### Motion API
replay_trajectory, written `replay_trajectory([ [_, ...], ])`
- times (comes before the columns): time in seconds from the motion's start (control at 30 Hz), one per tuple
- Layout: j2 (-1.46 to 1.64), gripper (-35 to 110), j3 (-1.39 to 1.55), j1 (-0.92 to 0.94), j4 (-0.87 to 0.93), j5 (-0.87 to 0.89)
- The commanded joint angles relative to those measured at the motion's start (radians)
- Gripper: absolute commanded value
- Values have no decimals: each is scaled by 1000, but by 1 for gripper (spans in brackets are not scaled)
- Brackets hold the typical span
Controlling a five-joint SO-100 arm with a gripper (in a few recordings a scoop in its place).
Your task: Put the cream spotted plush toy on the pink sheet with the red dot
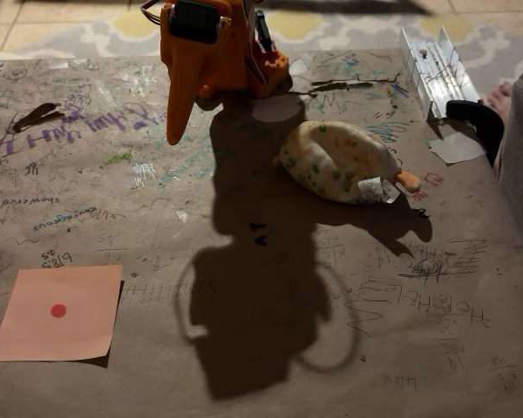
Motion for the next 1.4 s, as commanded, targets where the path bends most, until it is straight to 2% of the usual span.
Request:
replay_trajectory([
  [0.0,15,0,17,14,12,-31],
  [1.03,15,0,17,14,14,-34],
  [1.23,-29,0,-12,-72,18,-199],
  [1.37,-307,14,-161,-225,25,-393],
])
